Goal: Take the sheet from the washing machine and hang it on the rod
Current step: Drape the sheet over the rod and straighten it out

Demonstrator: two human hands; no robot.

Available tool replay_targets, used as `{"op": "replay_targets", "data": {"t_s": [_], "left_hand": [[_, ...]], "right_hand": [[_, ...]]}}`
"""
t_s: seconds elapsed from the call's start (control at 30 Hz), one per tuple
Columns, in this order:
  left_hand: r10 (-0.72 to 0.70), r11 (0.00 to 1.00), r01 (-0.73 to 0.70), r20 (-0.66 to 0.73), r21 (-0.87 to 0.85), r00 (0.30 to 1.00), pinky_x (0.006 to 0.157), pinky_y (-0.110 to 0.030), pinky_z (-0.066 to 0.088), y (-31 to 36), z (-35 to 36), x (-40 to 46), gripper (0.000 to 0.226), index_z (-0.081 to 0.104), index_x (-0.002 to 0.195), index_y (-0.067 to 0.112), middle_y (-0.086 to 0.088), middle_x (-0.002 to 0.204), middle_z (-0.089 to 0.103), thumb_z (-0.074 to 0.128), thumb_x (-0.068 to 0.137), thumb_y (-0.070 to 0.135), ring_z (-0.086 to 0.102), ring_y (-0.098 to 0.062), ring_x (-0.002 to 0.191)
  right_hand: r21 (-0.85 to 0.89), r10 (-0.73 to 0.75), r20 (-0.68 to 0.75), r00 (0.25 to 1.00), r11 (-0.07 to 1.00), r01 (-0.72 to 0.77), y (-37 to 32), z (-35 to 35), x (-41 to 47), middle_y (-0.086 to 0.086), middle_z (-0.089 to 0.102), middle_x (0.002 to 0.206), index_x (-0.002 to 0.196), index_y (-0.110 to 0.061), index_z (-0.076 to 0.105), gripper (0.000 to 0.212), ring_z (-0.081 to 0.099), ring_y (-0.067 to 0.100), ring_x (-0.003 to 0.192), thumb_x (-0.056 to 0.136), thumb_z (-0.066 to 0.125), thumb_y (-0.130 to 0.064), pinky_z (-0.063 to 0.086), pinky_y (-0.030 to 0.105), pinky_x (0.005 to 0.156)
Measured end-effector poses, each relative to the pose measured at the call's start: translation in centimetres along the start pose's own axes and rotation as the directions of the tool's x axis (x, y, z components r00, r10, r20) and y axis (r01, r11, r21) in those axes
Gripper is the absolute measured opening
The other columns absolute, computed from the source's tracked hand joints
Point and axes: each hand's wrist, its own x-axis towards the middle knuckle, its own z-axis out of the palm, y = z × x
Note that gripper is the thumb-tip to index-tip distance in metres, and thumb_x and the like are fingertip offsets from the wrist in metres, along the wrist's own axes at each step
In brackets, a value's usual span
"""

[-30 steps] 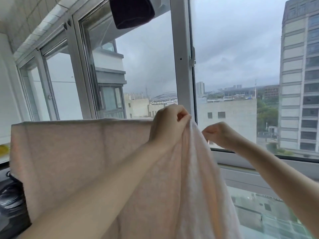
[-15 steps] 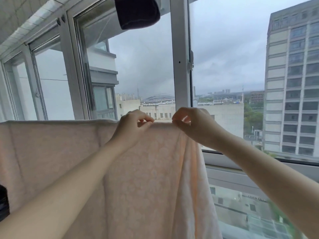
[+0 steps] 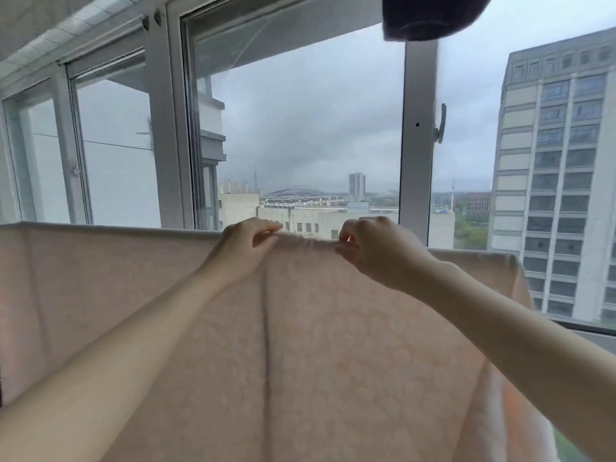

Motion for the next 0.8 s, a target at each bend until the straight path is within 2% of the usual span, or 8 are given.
{"op": "replay_targets", "data": {"t_s": [0.17, 0.37, 0.53, 0.7, 0.8], "left_hand": [[-0.007, 1.000, 0.006, 0.022, 0.016, 1.000, 0.086, -0.008, 0.035, -8.4, -3.2, 0.1, 0.027, 0.067, 0.117, 0.015, 0.005, 0.117, 0.066, 0.059, 0.092, 0.010, 0.057, -0.005, 0.106], [0.048, 0.998, -0.051, -0.089, -0.042, 0.995, 0.083, 0.002, 0.037, -13.8, -5.2, 0.1, 0.020, 0.073, 0.107, 0.011, -0.001, 0.105, 0.072, 0.067, 0.087, 0.012, 0.063, -0.005, 0.096], [0.117, 0.990, -0.125, -0.122, -0.060, 0.986, 0.085, -0.019, 0.050, -15.1, -5.0, 1.1, 0.013, 0.075, 0.097, 0.011, 0.001, 0.093, 0.072, 0.068, 0.086, 0.011, 0.066, -0.009, 0.088], [0.127, 0.992, -0.128, -0.111, -0.004, 0.986, 0.082, -0.025, 0.048, -15.1, -5.1, 2.1, 0.013, 0.073, 0.091, 0.012, 0.005, 0.088, 0.069, 0.062, 0.087, 0.009, 0.063, -0.012, 0.086], [0.114, 0.993, -0.112, -0.088, 0.025, 0.990, 0.077, -0.022, 0.043, -14.8, -5.2, 3.3, 0.014, 0.072, 0.090, 0.010, -0.003, 0.089, 0.072, 0.059, 0.086, 0.009, 0.061, -0.013, 0.082]], "right_hand": [[0.045, 0.020, -0.023, 1.000, 0.999, -0.019, -5.2, 3.8, 3.9, 0.003, 0.063, 0.099, 0.098, -0.015, 0.063, 0.022, 0.060, 0.025, 0.087, 0.092, 0.056, -0.035, 0.053, 0.041, 0.075], [-0.016, -0.066, -0.119, 0.991, 0.998, 0.064, -10.2, 6.8, 7.2, 0.001, 0.059, 0.101, 0.095, -0.016, 0.061, 0.016, 0.056, 0.023, 0.093, 0.094, 0.055, -0.032, 0.052, 0.040, 0.073], [-0.078, -0.128, -0.080, 0.989, 0.989, 0.122, -11.6, 9.5, 9.8, 0.003, 0.058, 0.102, 0.095, -0.015, 0.060, 0.012, 0.055, 0.025, 0.098, 0.095, 0.055, -0.026, 0.053, 0.043, 0.073], [-0.137, -0.174, -0.119, 0.978, 0.978, 0.157, -11.7, 10.6, 10.3, 0.008, 0.057, 0.101, 0.096, -0.009, 0.057, 0.006, 0.052, 0.030, 0.098, 0.096, 0.052, -0.012, 0.051, 0.043, 0.072], [-0.167, -0.111, -0.117, 0.987, 0.982, 0.091, -11.4, 11.0, 11.6, 0.016, 0.056, 0.102, 0.099, -0.005, 0.052, 0.012, 0.056, 0.037, 0.092, 0.091, 0.048, 0.004, 0.051, 0.044, 0.074]]}}
